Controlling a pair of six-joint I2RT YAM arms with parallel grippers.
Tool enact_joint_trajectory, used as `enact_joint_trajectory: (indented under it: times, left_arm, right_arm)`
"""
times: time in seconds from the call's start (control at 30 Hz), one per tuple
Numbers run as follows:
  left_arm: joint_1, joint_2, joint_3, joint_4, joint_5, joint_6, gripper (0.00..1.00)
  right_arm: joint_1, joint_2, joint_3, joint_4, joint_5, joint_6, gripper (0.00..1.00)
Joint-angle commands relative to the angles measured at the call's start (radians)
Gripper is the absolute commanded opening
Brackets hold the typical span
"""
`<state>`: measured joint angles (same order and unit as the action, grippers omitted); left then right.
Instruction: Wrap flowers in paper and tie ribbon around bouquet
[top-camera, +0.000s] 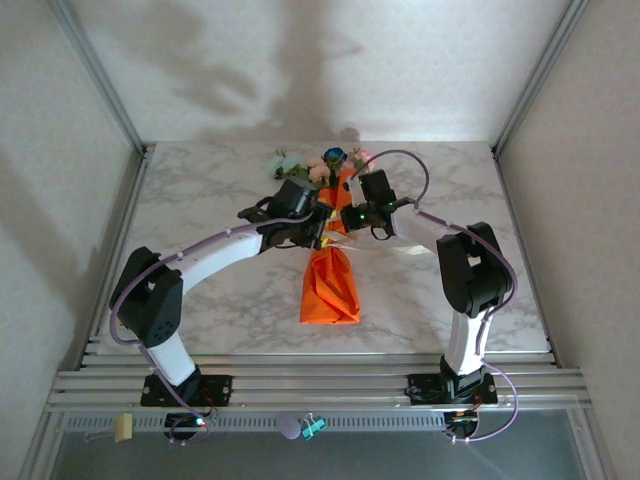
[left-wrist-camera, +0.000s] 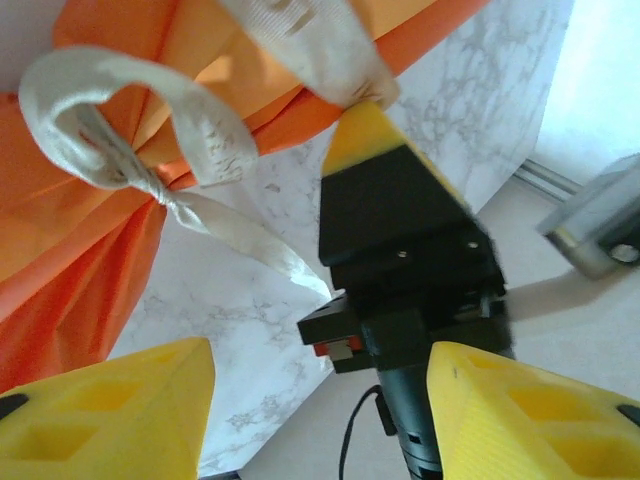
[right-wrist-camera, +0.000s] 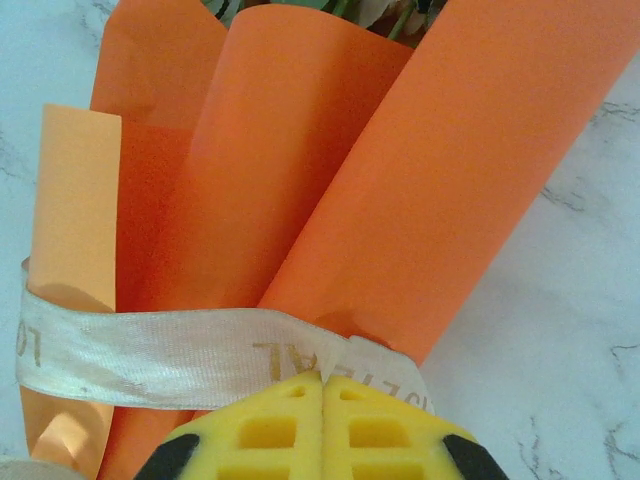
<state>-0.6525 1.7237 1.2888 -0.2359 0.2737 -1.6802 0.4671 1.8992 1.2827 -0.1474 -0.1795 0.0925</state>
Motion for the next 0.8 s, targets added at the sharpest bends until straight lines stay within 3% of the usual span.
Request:
enact_joint_trajectory:
  times: [0.0, 0.13, 0.17, 0.33, 0.4, 0.57, 0.77]
  left_arm:
    - [-0.013, 0.049, 0.011, 0.047, -0.016, -0.044, 0.61]
    - [-0.012, 0.087, 0.014, 0.067, -0.071, -0.058, 0.65]
    - [-0.011, 0.093, 0.019, 0.063, -0.085, -0.060, 0.70]
    - [-0.009, 0.117, 0.026, 0.068, -0.120, -0.090, 0.73]
    - [-0.009, 0.114, 0.027, 0.058, -0.145, -0.099, 0.84]
    - [-0.009, 0.108, 0.006, 0.095, -0.178, -0.111, 0.84]
    - [0.001, 0.141, 0.022, 0.104, -0.172, -0.103, 0.73]
  right_arm:
    - [-0.001, -0.065, 0.003, -0.016, 0.014, 0.000, 0.00]
    - [0.000, -0.094, -0.010, -0.029, 0.013, -0.008, 0.00]
    - [0.000, -0.102, -0.013, -0.031, 0.011, -0.010, 0.00]
    - [0.001, -0.157, -0.064, -0.053, 0.012, -0.020, 0.00]
    - [-0.001, -0.180, -0.090, -0.062, 0.009, -0.026, 0.00]
    - [-0.001, -0.221, -0.146, -0.067, -0.017, -0.031, 0.00]
    - [0.000, -0.245, -0.185, -0.069, -0.021, -0.033, 0.00]
